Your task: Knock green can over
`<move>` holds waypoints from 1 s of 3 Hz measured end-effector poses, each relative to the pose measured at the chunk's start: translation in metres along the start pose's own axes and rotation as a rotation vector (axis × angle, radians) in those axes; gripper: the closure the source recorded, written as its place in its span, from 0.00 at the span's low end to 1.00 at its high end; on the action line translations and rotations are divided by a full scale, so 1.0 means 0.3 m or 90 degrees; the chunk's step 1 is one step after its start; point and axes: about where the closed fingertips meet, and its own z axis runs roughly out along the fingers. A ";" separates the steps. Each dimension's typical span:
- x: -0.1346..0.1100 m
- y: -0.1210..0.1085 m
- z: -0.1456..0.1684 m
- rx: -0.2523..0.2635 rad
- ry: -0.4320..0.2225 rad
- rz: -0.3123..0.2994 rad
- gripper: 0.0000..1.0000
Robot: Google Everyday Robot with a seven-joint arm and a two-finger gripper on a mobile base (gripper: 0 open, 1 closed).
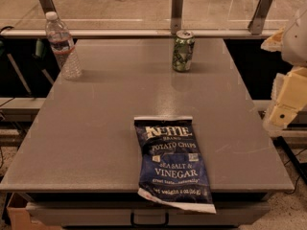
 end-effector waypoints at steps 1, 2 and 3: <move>0.000 0.000 0.000 0.000 0.000 0.000 0.00; 0.010 -0.086 0.059 0.009 -0.038 0.005 0.00; 0.001 -0.243 0.171 0.020 -0.105 0.014 0.00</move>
Offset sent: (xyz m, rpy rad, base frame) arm 0.0795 -0.0232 -0.0338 0.1546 -0.0646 0.0085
